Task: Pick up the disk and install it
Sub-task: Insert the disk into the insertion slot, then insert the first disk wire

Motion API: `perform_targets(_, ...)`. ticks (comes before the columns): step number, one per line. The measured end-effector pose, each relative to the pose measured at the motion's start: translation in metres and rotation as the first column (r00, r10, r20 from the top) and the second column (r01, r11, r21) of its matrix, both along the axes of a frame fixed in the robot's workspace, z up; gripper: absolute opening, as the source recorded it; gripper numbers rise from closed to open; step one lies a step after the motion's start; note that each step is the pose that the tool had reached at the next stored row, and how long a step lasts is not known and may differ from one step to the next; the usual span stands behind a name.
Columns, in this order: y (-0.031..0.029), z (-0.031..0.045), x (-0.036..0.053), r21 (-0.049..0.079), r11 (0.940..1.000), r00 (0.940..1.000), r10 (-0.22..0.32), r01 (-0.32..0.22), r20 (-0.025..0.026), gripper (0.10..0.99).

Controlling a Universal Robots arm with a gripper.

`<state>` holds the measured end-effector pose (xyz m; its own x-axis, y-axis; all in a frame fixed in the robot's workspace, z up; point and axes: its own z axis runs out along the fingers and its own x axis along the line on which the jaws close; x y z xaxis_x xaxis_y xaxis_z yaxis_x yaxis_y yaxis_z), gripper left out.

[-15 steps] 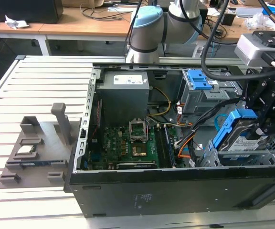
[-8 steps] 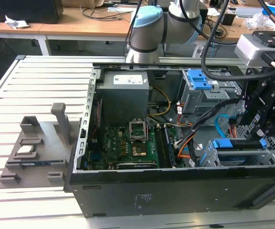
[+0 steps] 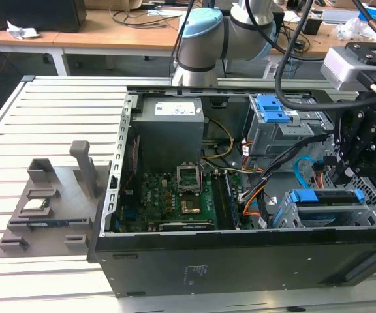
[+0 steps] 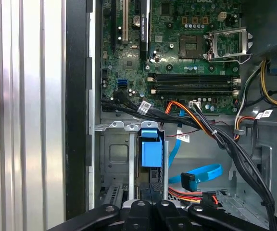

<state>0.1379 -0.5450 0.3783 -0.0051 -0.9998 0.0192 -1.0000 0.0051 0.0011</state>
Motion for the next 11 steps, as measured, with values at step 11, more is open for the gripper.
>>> perform_targets(11, 0.0130, -0.0004, 0.0116, -0.003, 1.0000, 1.0000, 0.000, 0.000, -0.0002, 0.106)
